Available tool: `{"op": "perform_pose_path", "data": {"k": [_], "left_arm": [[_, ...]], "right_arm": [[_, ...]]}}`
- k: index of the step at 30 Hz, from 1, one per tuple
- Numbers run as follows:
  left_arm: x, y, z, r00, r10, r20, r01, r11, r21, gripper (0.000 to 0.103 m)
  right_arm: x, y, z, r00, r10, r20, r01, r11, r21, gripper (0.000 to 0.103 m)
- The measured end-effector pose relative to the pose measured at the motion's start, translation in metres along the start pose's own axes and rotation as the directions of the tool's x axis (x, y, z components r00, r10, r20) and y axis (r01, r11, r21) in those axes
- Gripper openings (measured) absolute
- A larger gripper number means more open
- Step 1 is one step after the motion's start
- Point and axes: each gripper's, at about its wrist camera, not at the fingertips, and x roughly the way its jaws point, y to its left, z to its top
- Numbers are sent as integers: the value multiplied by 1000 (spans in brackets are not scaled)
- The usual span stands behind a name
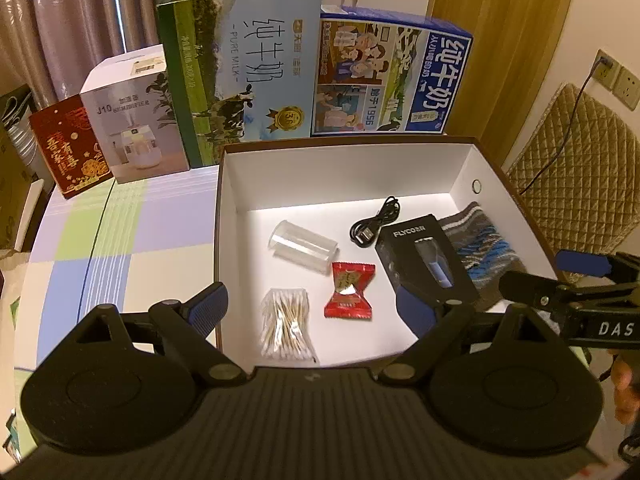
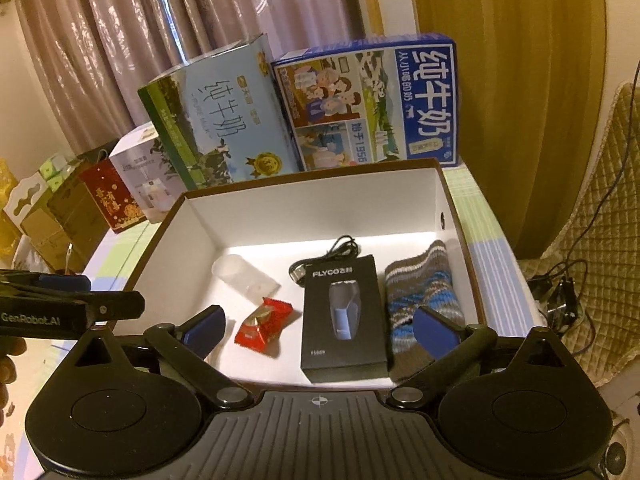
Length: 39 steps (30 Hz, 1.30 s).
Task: Organize objects
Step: 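Withdraw both open tools from the box back over the table, then move the right tool to the white pill bottle while the left tool approaches the white clip frame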
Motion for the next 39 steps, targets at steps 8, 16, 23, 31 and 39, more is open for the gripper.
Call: {"op": "perform_pose_path", "data": {"k": [8,16,23,31,39], "left_arm": [[-25,3,-25,1000,0,-2,0,999,-49,89],[-47,4,-48,1000,-3,-7,2,997,-79,89],[-60,1,-68,1000,-7,-19,5,996,-89,90],[-68,0,-86,999,-16,-52,11,995,-100,90],[-70,-4,-105,996,0,-86,-9,994,-106,90]], "right_arm": [[-24,3,-19,1000,11,5,-11,1000,20,98],[-46,6,-36,1000,15,0,-15,1000,24,98],[-61,6,-54,1000,12,-20,-11,1000,26,98],[-69,7,-74,998,18,-57,-17,1000,15,98],[-68,6,-92,994,27,-104,-26,1000,8,98]]}}
